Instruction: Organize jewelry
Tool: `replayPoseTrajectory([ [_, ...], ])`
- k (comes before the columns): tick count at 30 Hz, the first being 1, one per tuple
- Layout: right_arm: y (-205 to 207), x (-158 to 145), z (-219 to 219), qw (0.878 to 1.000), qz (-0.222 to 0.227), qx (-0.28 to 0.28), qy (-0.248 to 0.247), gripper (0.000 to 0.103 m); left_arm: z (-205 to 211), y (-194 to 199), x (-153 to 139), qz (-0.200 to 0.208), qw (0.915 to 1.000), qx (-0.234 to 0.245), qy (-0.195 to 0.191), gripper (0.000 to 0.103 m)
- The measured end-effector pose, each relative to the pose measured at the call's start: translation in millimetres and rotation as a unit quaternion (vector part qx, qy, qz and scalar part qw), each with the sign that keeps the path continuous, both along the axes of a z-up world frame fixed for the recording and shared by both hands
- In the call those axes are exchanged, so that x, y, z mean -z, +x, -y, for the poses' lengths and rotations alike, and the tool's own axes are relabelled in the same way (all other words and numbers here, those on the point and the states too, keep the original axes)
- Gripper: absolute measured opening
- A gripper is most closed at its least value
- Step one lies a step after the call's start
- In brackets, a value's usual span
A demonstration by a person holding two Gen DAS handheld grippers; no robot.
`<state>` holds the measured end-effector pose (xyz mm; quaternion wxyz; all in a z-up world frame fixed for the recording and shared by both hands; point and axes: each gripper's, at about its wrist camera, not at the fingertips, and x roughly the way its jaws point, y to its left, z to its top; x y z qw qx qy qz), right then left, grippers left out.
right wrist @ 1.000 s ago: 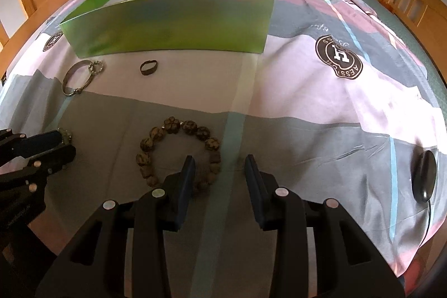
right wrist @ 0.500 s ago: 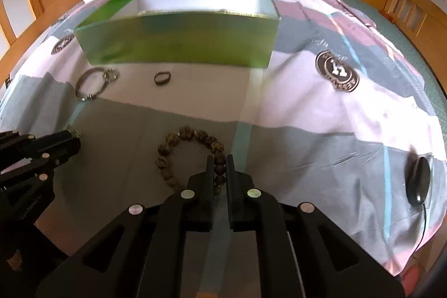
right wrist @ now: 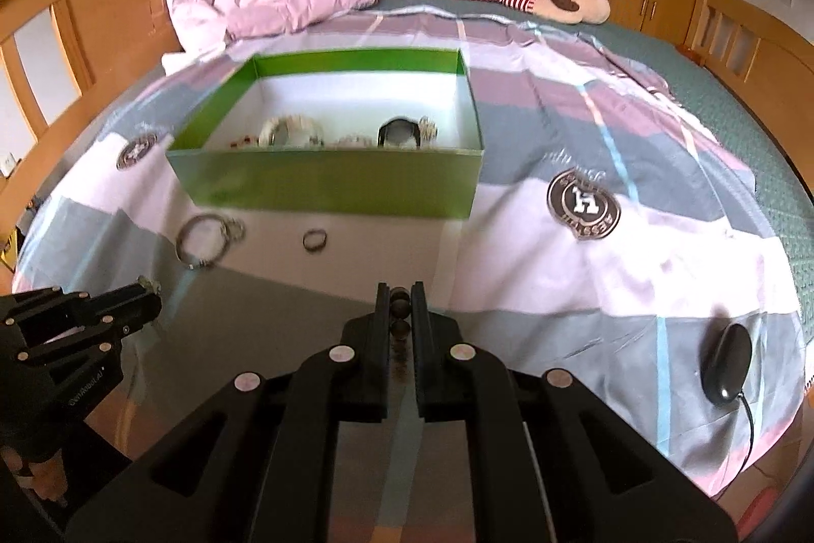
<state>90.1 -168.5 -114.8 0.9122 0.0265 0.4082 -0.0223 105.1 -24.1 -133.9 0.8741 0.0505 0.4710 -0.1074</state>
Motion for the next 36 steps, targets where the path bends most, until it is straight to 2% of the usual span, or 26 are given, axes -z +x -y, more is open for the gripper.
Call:
replayPoseTrajectory([
  [4,0.7,0.9,3.0,1.0,-0.005,0.002,0.011,0.008,-2.8,0.7,-1.8,-0.001,1.0,-0.003,-0.004,0.012],
  [11,2.2,15.3,-8.5,0.997,-0.024,-0.036,0.062,0.008,7.7,-1.2,10.2,-0.019,0.9997,0.013,-0.011,0.013],
  [14,4.6,32.9,-5.5,0.998,-0.049,-0.011,0.024,0.008,11.3,-1.8,14.8,-0.023,0.9996,0.016,-0.008,0.013],
  [18,1.9,46.6,8.0,0.997,-0.07,0.011,0.028,0.008,13.9,-2.0,18.9,-0.028,0.9994,0.019,-0.006,0.012],
  [23,-1.6,46.1,14.5,0.997,-0.069,0.017,0.029,0.008,17.4,-1.8,21.0,-0.03,0.9993,0.021,-0.004,0.013],
  [29,-4.2,31.3,0.1,0.997,-0.04,-0.028,0.055,0.008,17.7,-2.4,18.8,-0.025,0.9994,0.022,-0.003,0.013],
  [30,-4.4,29.3,-2.0,0.997,-0.038,-0.029,0.057,0.01,16.5,-2.2,17.9,-0.023,0.9995,0.019,-0.001,0.013],
  [31,-4.4,28.5,-1.7,0.998,-0.038,-0.024,0.053,0.019,14.2,-1.6,16.8,-0.02,0.9997,0.016,0.001,0.014],
  [32,-4.7,28.2,-1.0,0.998,-0.037,-0.018,0.05,0.034,11.3,-0.5,16.1,-0.019,0.9997,0.013,0.001,0.02],
  [33,-5.8,28.0,1.5,0.998,-0.034,-0.009,0.043,0.04,5.8,1.2,15.1,-0.017,0.9998,0.008,-0.001,0.025],
  [34,-6.8,28.1,4.2,0.999,-0.033,0.0,0.037,0.043,1.6,2.6,14.5,-0.016,0.9999,0.004,-0.002,0.026],
  [36,-9.4,30.5,11.3,0.999,-0.037,0.013,0.029,0.043,-16.5,6.8,15.3,-0.015,0.9997,-0.017,-0.001,0.028],
])
